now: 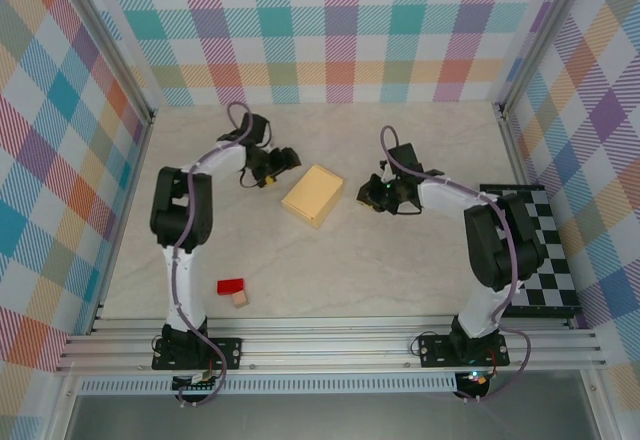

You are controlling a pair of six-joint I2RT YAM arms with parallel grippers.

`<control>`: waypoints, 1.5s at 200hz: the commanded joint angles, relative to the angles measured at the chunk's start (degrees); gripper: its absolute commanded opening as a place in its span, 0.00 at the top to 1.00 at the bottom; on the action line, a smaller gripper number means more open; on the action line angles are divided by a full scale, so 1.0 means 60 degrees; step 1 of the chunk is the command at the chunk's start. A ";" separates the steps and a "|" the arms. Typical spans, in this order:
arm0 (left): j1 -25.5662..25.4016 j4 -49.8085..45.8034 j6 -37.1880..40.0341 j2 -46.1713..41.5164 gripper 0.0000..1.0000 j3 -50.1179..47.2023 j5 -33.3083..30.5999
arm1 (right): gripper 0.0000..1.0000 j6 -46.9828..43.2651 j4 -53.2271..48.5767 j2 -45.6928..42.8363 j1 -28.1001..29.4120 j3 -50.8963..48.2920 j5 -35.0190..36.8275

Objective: Fold the paper box

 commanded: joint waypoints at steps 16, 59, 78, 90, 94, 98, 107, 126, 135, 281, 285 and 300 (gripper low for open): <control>-0.0556 0.1209 -0.0050 -0.1743 0.19 -0.2781 0.0184 | 0.84 0.1140 0.0760 -0.0161 0.0971 -0.0734 -0.0329; -0.0946 0.1619 -0.0292 -0.1786 0.19 -0.3111 0.0192 | 0.85 0.1950 0.1783 0.0727 0.1839 -0.0333 -0.0293; -0.1059 0.1570 -0.0294 -0.1715 0.19 -0.2945 0.0169 | 0.85 0.2037 0.1803 0.1052 0.1926 -0.0104 -0.0218; -0.1132 0.1546 -0.0304 -0.1674 0.19 -0.2891 0.0212 | 0.85 0.2086 0.1934 0.1216 0.1933 -0.0062 -0.0255; -0.1161 0.1553 -0.0313 -0.1682 0.19 -0.2906 0.0216 | 0.85 0.2087 0.1974 0.1246 0.1933 -0.0049 -0.0247; -0.1192 0.1557 -0.0332 -0.1666 0.19 -0.2918 0.0221 | 0.85 0.2060 0.1993 0.1272 0.1933 -0.0061 -0.0212; -0.1262 0.1655 -0.0412 -0.1676 0.19 -0.2985 0.0243 | 0.85 0.1989 0.2044 0.1320 0.1933 -0.0075 -0.0110; -0.1451 0.2003 -0.0668 -0.1672 0.19 -0.3099 0.0300 | 0.85 0.1868 0.2142 0.1479 0.1919 -0.0062 -0.0103; -0.1567 0.2150 -0.0781 -0.1671 0.19 -0.3103 0.0316 | 0.85 0.1930 0.2272 0.1549 0.1933 -0.0076 -0.0207; -0.3521 0.3720 -0.3699 -0.1660 0.20 -0.3958 0.0115 | 0.86 0.5569 0.8687 0.1840 0.2225 -0.1292 0.0143; -0.3528 0.3728 -0.3714 -0.1662 0.20 -0.3934 0.0136 | 0.86 0.5605 0.8795 0.1851 0.2239 -0.1305 0.0159; -0.3525 0.3534 -0.3648 -0.1654 0.20 -0.3778 0.0042 | 0.86 0.5710 0.8993 0.1852 0.2296 -0.1342 0.0284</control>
